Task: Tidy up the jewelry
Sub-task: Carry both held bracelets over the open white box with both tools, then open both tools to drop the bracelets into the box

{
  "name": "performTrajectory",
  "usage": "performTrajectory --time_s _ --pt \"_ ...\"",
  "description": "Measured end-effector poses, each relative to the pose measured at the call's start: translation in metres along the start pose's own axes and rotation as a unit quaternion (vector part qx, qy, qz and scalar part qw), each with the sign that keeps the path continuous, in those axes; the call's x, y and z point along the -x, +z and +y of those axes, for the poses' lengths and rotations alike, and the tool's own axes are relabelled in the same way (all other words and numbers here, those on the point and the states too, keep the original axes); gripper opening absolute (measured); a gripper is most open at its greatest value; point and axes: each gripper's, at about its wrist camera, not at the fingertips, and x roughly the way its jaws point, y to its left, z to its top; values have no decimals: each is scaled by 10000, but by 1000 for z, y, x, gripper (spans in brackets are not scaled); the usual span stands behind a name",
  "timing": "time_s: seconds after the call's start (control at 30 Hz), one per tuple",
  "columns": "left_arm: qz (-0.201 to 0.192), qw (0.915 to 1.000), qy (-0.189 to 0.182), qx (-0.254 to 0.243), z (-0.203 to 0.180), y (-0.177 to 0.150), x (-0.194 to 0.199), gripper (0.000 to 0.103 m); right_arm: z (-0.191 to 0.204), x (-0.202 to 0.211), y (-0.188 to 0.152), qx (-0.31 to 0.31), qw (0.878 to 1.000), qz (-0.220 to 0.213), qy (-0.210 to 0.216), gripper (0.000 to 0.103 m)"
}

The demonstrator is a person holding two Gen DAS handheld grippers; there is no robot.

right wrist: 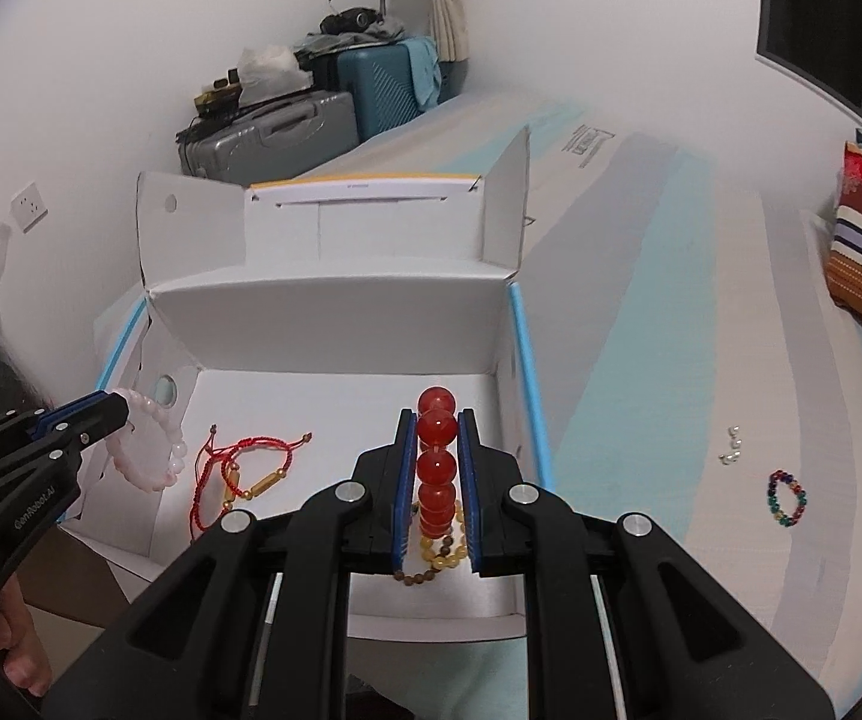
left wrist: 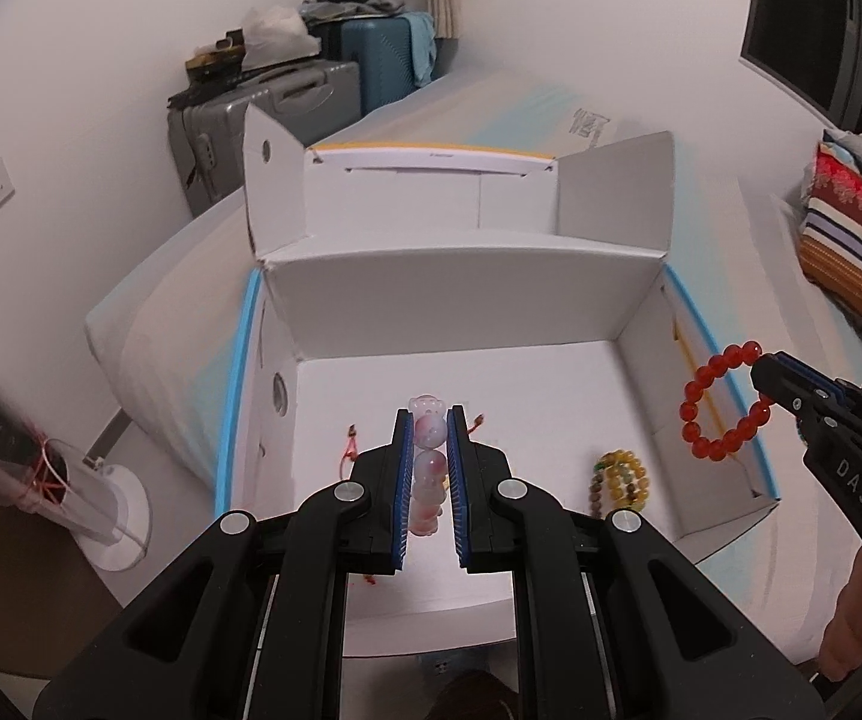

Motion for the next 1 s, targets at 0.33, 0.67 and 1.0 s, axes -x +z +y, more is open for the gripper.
performTrajectory --time_s 0.33,0.67,1.0 --pt "247 9997 71 52 10 -10 -25 11 11 -35 -11 61 9994 326 37 13" --pt "490 9987 137 80 13 -18 -51 11 11 -62 -21 25 9978 669 15 13" --pt "579 9980 192 156 15 -18 -57 24 16 -60 -21 71 9980 618 77 14"
